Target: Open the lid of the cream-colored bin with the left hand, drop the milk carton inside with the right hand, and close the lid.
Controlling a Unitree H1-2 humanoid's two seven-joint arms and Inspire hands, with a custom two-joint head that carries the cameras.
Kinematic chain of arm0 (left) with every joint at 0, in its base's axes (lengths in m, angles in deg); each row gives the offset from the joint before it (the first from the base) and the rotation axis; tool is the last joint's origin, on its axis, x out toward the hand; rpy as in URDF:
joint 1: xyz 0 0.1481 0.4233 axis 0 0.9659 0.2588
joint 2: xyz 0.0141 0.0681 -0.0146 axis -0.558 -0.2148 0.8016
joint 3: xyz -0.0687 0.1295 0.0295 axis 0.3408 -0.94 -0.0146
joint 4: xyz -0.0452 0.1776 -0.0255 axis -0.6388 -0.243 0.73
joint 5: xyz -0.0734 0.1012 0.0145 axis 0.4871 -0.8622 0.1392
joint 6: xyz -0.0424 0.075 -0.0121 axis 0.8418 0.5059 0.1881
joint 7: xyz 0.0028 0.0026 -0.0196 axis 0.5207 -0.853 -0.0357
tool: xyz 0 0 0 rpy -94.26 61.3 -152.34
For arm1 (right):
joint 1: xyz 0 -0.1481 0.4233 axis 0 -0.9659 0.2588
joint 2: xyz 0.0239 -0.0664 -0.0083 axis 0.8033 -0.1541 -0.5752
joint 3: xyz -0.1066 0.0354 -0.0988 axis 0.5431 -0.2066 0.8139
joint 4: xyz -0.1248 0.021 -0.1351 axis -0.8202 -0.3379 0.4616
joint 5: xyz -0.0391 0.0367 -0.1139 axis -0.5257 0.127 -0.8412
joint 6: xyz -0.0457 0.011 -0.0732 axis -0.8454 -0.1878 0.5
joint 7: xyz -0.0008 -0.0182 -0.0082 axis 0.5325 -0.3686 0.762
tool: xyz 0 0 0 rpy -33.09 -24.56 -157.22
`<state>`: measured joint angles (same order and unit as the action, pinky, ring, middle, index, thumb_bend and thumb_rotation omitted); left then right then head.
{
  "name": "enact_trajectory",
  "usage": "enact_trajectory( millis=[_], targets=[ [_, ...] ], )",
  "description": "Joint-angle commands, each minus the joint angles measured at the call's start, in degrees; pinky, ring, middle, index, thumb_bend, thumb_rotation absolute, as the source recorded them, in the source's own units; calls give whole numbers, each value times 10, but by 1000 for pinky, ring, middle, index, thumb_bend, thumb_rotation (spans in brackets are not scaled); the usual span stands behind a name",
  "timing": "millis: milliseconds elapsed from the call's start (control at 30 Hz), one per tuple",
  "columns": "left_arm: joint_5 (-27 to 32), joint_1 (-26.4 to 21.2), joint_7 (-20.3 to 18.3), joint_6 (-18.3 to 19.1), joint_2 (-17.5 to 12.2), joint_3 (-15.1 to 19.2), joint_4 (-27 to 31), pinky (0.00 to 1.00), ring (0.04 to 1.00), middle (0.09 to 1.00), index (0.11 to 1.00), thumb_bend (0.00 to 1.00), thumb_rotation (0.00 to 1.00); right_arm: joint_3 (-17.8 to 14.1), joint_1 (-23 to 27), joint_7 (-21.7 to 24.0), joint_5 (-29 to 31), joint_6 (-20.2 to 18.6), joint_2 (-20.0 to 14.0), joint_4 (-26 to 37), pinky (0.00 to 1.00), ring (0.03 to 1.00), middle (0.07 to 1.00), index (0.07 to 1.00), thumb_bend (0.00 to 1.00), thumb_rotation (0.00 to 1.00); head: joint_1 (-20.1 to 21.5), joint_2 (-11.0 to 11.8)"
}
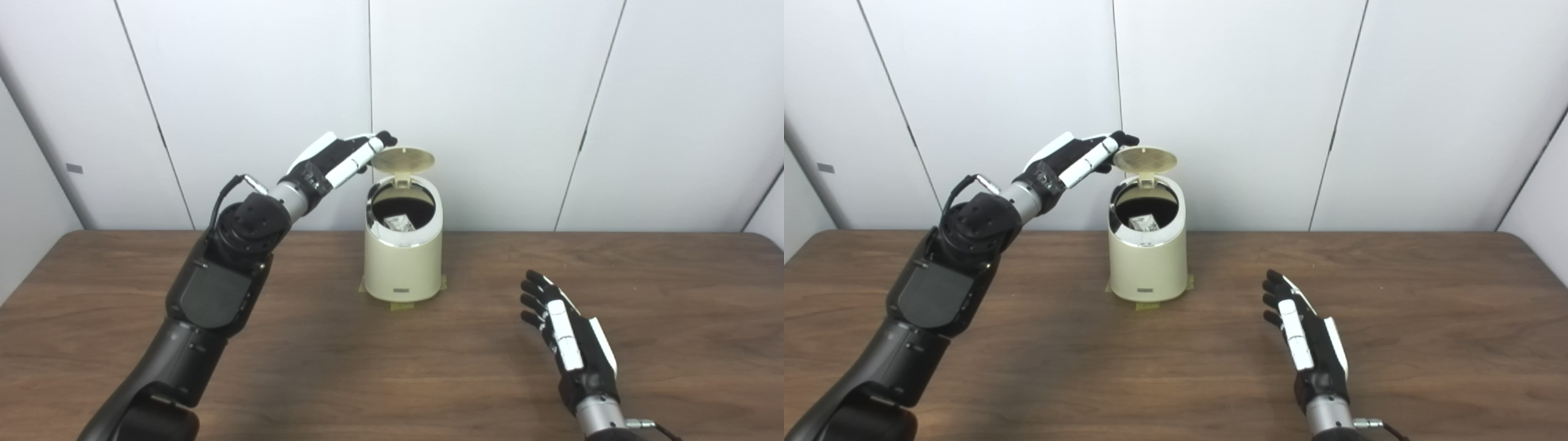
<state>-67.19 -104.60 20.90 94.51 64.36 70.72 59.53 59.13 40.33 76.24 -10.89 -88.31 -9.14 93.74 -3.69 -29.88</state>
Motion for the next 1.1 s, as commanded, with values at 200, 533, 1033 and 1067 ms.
enact_trajectory(
  millis=[200, 533, 1033, 1067],
  targets=[
    [-55, -33, 7, -20, -20, -9, 35, 955, 868, 762, 814, 458, 1000, 24, 6, -17, -66, 34, -10, -17, 701, 815, 846, 863, 454, 1000, 2, 1],
    [-165, -22, 15, -63, -36, -59, 73, 860, 809, 727, 757, 525, 1000, 44, 2, -19, -104, 38, -12, -34, 763, 837, 848, 878, 439, 1000, 5, -2],
    [-309, -1, -1, -185, -84, -115, 90, 856, 773, 761, 734, 502, 1000, 31, 10, -25, -103, 30, -13, -31, 739, 810, 824, 868, 477, 1000, 8, -11],
    [-316, 2, -5, -186, -84, -117, 93, 862, 776, 763, 735, 506, 1000, 29, 10, -25, -103, 31, -12, -31, 734, 808, 823, 868, 479, 1000, 8, -11]
  ],
)
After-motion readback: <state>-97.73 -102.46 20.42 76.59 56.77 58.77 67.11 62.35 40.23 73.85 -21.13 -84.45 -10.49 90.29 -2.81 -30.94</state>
